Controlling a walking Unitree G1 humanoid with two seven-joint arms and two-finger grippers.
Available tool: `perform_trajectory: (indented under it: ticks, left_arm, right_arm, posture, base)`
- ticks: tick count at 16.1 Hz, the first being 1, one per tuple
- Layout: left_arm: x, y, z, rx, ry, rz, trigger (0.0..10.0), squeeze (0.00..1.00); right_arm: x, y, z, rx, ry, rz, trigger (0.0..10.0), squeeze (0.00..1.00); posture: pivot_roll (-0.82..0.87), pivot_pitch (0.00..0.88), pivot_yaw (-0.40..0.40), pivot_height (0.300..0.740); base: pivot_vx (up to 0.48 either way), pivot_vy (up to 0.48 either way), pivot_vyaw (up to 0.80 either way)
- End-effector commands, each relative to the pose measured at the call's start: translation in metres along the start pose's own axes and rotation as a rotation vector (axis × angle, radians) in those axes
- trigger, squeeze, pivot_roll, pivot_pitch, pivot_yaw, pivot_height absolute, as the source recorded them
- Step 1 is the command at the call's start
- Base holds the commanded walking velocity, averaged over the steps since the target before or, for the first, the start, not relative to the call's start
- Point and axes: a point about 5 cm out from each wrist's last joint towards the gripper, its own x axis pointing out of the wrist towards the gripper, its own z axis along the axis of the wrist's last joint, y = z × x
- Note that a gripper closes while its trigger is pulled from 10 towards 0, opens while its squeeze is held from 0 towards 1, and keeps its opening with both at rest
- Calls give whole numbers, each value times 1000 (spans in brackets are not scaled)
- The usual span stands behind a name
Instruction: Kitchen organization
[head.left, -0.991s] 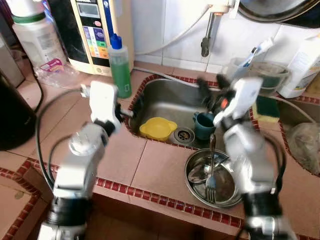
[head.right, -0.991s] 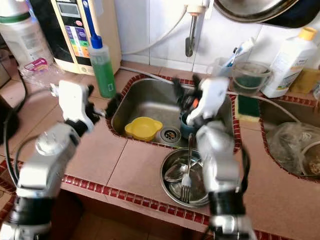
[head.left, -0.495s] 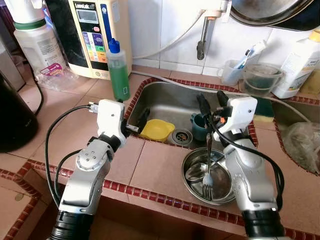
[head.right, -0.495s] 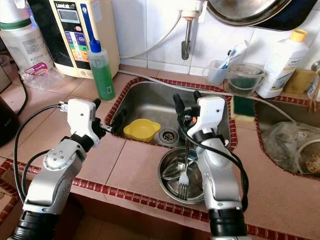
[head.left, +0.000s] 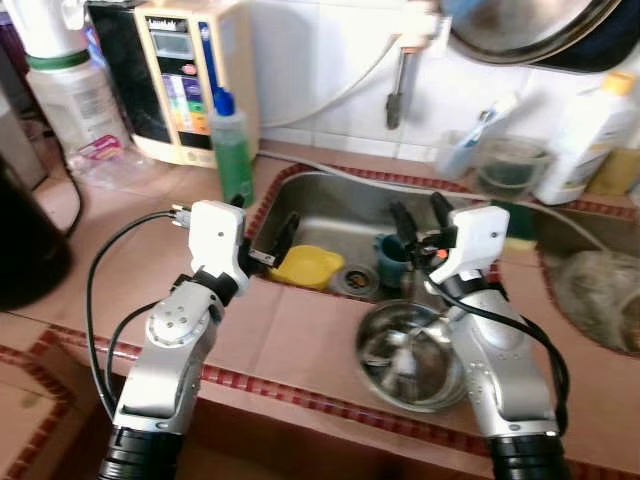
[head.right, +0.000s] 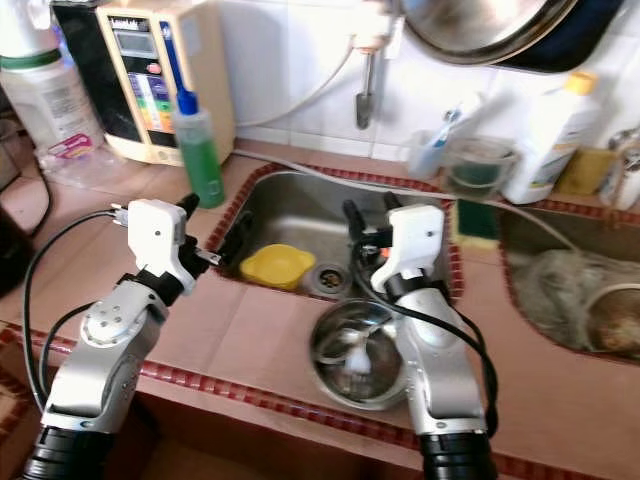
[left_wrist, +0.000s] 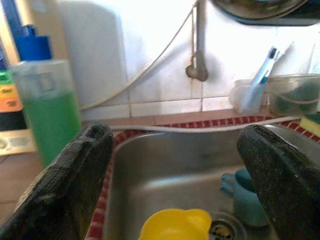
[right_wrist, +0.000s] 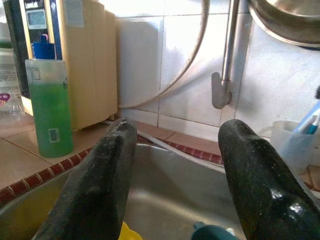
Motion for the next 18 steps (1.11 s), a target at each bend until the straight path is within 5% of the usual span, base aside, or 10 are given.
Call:
perform_trajectory:
  ticks: [1, 5, 14, 18]
  left_arm:
    - [2, -5, 4, -3, -27, -19, 10000, 0]
    - [5, -7, 5, -10, -33, -18, 10000, 0]
    - [0, -9, -2, -56, -2, -25, 10000, 0]
    - [-2, -11, -3, -65, 6, -31, 10000, 0]
  right_arm:
    - [-2, -5, 4, -16, -3, -12, 10000, 0]
    - [-1, -5, 4, -23, 1, 7, 10000, 0]
    - [-9, -8, 1, -41, 24, 14, 10000, 0]
    - [-12, -7, 0, -42, 36, 11, 10000, 0]
  posture:
    - [-156, 0, 22, 740]
    - [-160, 0, 12, 740]
    - [-171, 0, 6, 740]
    - [-177, 0, 8, 740]
  base:
    - [0, -480, 0]
    - [0, -456, 0]
    - [0, 0, 0]
    - [-355, 0, 0]
